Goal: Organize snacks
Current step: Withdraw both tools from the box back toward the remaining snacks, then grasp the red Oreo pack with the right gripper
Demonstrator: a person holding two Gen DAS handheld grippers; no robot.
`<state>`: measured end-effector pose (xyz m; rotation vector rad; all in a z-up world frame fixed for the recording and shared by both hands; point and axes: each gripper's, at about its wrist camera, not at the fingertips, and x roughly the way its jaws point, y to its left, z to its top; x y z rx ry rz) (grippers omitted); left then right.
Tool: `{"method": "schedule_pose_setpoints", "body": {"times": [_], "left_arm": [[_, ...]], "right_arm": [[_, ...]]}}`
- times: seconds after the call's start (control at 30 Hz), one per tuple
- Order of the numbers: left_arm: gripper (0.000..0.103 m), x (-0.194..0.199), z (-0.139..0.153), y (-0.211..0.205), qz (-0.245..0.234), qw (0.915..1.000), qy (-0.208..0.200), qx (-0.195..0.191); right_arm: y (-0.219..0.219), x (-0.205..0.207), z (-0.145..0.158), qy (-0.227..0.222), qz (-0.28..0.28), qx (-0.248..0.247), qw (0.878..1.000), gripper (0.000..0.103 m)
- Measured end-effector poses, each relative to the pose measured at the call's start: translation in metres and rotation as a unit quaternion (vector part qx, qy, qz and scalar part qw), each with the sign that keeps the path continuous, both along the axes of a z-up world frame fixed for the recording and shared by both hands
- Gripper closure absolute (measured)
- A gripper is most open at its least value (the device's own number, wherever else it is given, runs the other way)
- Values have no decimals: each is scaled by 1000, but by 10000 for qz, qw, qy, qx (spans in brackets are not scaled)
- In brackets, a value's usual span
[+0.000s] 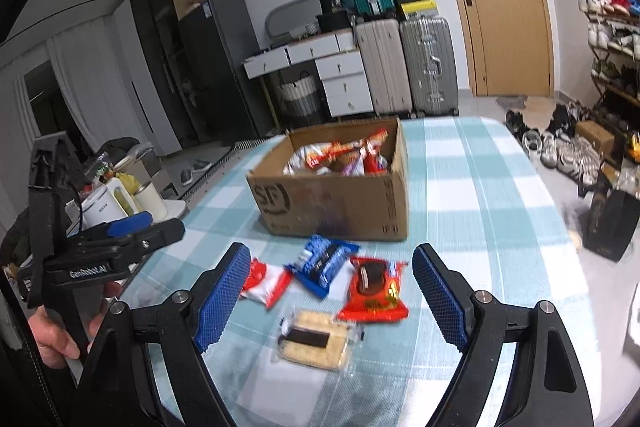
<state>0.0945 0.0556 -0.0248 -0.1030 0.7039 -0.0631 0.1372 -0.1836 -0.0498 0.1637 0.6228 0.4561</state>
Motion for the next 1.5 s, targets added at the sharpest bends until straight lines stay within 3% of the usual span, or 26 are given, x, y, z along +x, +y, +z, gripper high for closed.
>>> {"method": "schedule_pose_setpoints", "body": {"times": [0.8,1.1,1.2,1.27,1.37,1.5], "left_arm": [[1,43,-89,8,47,9965,822,-140],[1,55,-112,17,110,9939,1079,-181],[1,59,-115,17,101,9933,1138,-188],[1,62,-117,16,98,9929,1171,-181],[1,66,-120,14,80,9922,1231,-158],[1,71,-122,10,23,9915,1296,-145]], "right_arm": [[21,87,-101,1064,97,-356,9936,19],[36,111,-112,1227,123,-624,9904,24],[42,111,-113,1173,105,-948,9885,36],[46,111,-113,1123,168,-1132,9871,56],[52,108,-112,1003,259,-1401,9847,57],[48,102,-107,823,200,-1319,9876,57]]}}
